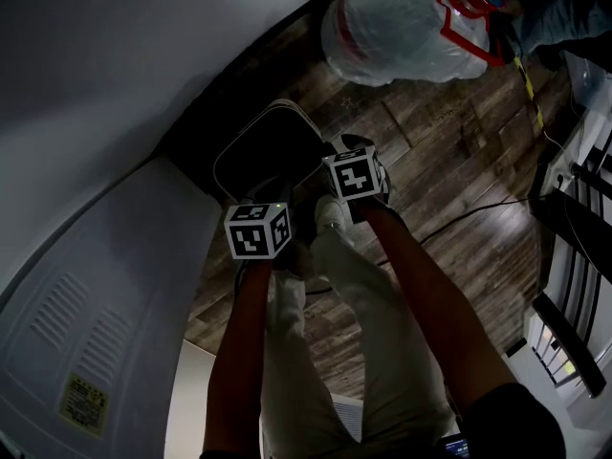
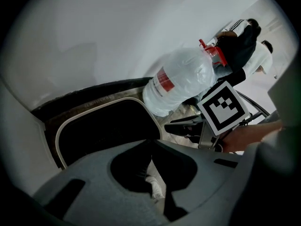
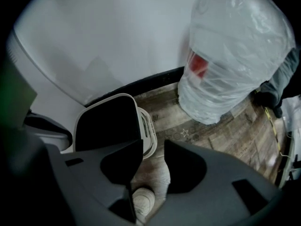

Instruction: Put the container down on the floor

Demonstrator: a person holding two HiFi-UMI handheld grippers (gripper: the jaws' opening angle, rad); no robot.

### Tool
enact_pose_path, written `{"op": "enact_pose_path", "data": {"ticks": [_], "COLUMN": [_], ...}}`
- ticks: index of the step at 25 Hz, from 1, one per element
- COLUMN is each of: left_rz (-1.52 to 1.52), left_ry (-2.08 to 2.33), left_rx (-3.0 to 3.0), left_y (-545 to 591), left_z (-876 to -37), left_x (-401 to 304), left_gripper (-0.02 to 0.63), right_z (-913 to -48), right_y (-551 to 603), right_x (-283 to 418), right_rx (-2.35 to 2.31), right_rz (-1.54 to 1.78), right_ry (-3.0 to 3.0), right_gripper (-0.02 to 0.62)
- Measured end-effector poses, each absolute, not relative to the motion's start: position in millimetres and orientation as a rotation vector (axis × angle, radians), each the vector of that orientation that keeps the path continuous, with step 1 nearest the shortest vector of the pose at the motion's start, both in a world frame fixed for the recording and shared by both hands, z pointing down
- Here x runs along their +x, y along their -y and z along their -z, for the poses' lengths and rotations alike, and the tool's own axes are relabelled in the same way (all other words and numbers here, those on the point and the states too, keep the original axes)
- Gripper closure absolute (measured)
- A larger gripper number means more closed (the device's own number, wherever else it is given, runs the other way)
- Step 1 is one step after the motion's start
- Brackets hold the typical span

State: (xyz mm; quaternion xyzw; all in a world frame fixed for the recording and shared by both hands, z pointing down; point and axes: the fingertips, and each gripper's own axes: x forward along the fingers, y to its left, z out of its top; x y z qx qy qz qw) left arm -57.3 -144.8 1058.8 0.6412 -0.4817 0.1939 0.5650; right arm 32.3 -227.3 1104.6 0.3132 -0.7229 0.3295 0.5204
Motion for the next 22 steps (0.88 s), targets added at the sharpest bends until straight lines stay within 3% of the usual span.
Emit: {"op": "enact_pose_path", "data": {"ticks": [9, 22], "left_rz": [-0.465, -0.479], "left_ry": [1.145, 1.151], "left_rx": [1.516, 1.531], "left_y": [152, 154], "left_z": [-1012, -913], "left_x": [-61, -55], "left_gripper": [0.586, 0.586], "right_z": [-1057, -948], "right_y": [223, 219], "right_x": [33, 42], "right_rx": [0.781, 0.841], "right_rz": [-0.849, -0.945], "right_ry": [1.730, 1.749], "right_gripper": [0.460, 0.537]}}
